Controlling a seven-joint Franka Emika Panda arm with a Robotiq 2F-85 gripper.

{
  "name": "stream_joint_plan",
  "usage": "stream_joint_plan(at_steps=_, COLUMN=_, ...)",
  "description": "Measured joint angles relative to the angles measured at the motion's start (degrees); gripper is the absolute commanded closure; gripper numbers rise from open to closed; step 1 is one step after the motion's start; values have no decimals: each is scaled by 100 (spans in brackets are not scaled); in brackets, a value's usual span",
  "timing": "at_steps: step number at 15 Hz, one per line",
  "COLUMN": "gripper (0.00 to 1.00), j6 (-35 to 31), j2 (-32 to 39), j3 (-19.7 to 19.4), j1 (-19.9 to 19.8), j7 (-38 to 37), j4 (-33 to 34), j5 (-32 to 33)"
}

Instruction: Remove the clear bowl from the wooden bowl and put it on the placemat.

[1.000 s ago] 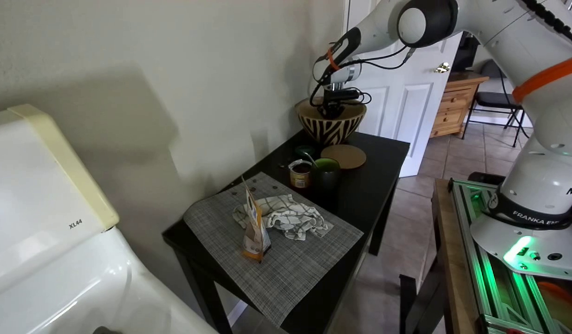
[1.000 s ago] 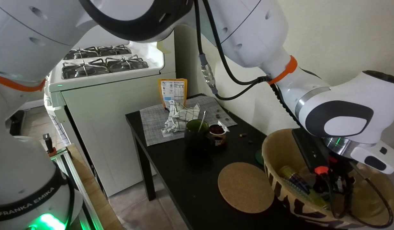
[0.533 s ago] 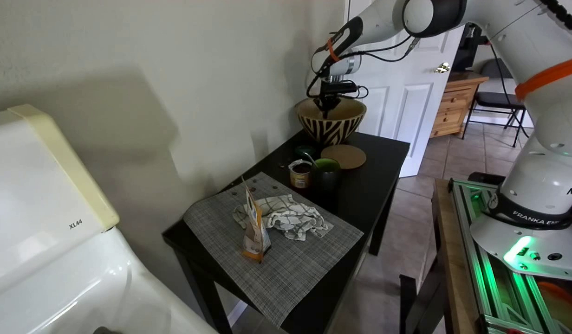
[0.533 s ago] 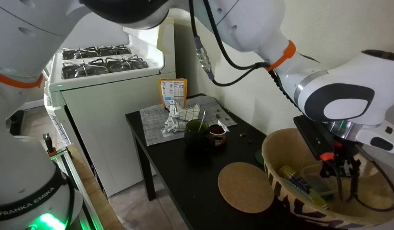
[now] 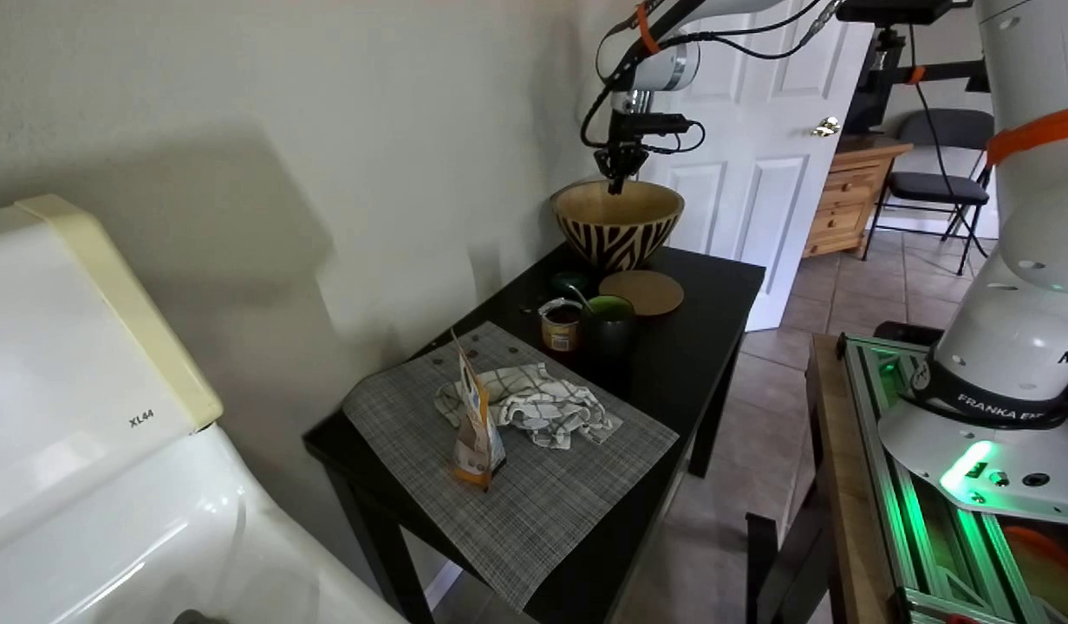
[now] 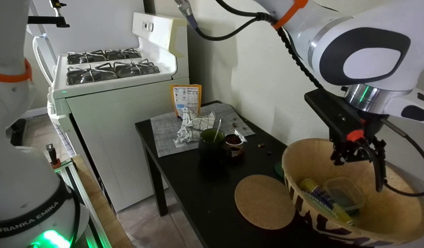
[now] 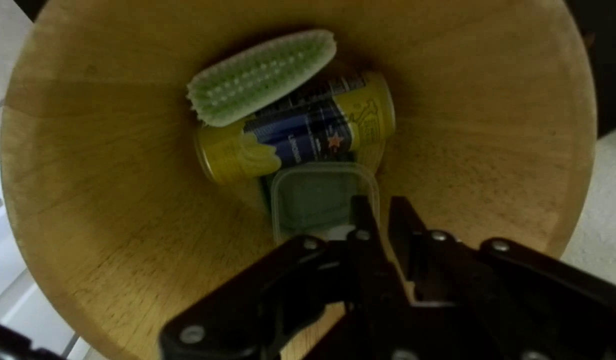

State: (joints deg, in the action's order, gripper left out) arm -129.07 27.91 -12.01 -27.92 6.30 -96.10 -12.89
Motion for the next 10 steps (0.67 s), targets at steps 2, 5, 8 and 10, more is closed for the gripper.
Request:
stream_joint_plan(at_steps=2, gripper=38, j6=104, j2=71, j3=-1, j1=-1, j7=310, j4=-26, j5=23)
stream_joint_plan(at_steps=5, gripper=13, j6=-183, j2=368, j3=6, j1=-2, j7=657, j4=-21, j5=39)
stream_joint_plan(at_steps=8, gripper=0, j6=-928, j2=762, j3=71, j1=0, j7=857, j4=20, j5=39)
stream_joint_plan(at_steps=10, gripper=0, j6=-1374, j2=1006, j3=137, j1=0, j7=893, j4=108, j5=55)
